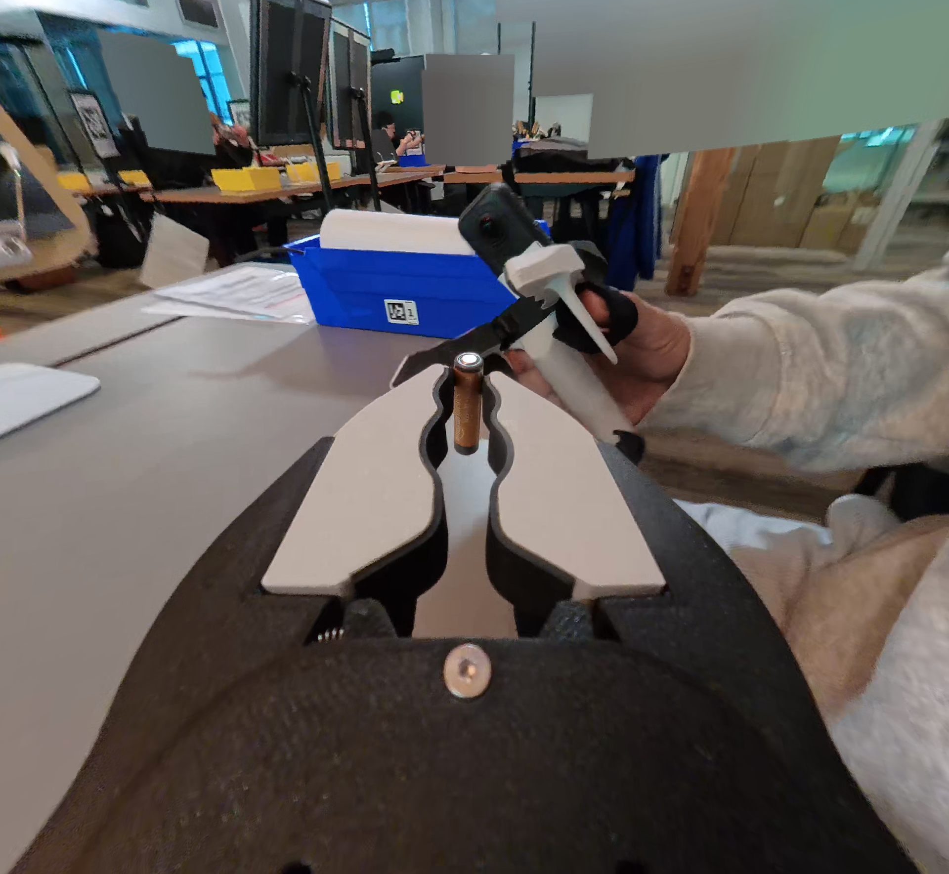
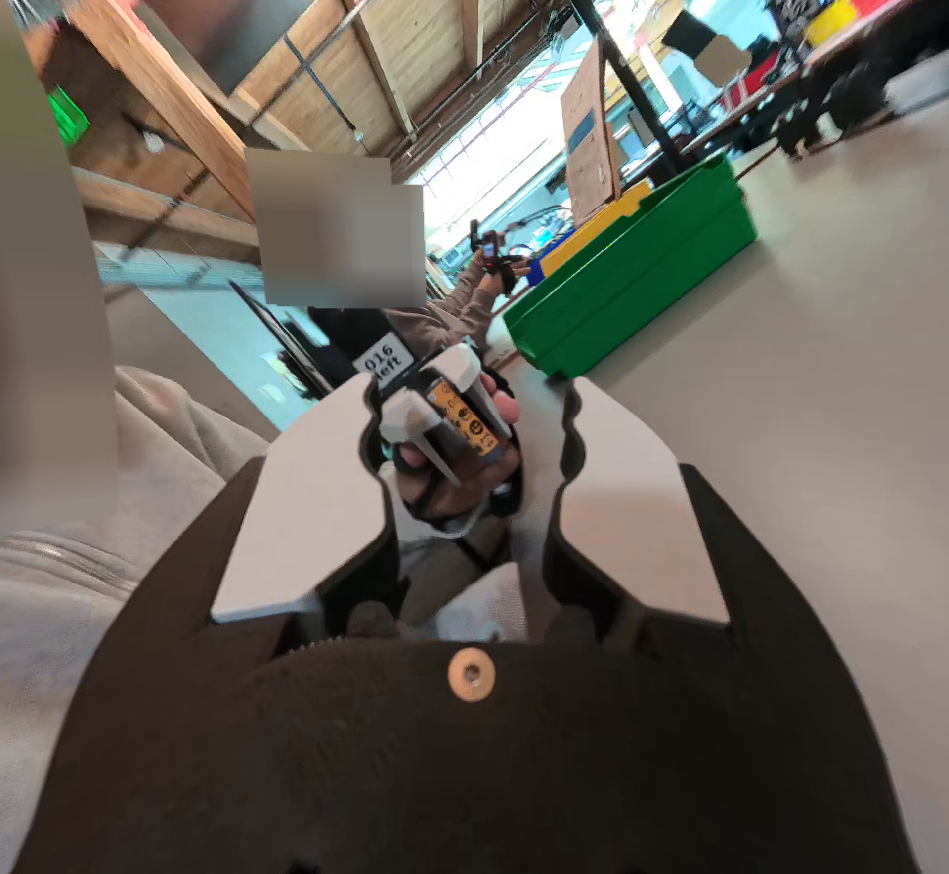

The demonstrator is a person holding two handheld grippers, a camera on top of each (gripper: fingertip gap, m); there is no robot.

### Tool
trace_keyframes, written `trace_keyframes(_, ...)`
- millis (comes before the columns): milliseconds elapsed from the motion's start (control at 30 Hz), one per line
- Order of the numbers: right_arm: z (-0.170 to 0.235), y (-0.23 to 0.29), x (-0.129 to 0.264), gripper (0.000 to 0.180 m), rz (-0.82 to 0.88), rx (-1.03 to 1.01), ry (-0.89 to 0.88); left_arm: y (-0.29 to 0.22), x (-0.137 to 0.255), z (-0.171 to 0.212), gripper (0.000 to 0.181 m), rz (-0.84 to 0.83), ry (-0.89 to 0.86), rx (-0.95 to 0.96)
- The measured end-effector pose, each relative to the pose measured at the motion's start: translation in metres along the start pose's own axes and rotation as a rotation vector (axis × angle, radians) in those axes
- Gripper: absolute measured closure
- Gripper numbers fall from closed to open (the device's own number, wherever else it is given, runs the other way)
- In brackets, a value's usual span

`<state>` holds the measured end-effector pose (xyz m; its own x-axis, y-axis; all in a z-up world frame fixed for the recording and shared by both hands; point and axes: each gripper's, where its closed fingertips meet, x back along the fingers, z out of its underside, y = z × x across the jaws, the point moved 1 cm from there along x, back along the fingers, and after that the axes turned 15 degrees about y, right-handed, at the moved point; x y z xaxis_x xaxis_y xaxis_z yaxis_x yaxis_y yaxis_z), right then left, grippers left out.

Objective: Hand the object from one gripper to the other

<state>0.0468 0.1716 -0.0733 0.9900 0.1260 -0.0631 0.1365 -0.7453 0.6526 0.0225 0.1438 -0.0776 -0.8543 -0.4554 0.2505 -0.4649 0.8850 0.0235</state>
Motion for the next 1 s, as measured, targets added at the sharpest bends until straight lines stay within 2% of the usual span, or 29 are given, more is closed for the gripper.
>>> trace_keyframes(33,0.000,0.001,0.001,0.117,0.032,0.065,0.011,0.002,0.001,-0.001,0.171,0.034,-0.013,0.054)
trace_keyframes(233,0.022,0.006,-0.012,0.142,0.168,0.431,0.197,0.013,0.015,-0.009,0.172,0.223,-0.133,0.346)
trace_keyframes(300,0.031,0.008,-0.017,0.152,0.187,0.510,0.263,0.013,0.012,-0.005,0.171,0.238,-0.101,0.359)
trace_keyframes(400,0.041,0.003,-0.021,0.155,0.231,0.572,0.333,0.006,0.006,0.001,0.171,0.238,-0.026,0.305)
trace_keyframes(533,0.043,0.003,-0.022,0.167,0.223,0.564,0.352,-0.004,0.002,0.002,0.172,0.277,-0.008,0.284)
trace_keyframes(733,0.042,0.003,-0.022,0.168,0.221,0.499,0.337,-0.003,0.003,0.000,0.171,0.267,-0.038,0.274)
trace_keyframes(833,0.037,0.002,-0.019,0.168,0.217,0.456,0.304,0.000,0.002,-0.003,0.141,0.220,-0.068,0.260)
trace_keyframes(933,0.029,0.005,-0.016,0.168,0.174,0.367,0.246,0.005,0.003,-0.004,0.129,0.143,-0.077,0.217)
trace_keyframes(1000,0.024,0.008,-0.013,0.169,0.104,0.244,0.205,0.007,0.004,-0.005,0.121,0.053,-0.079,0.123)
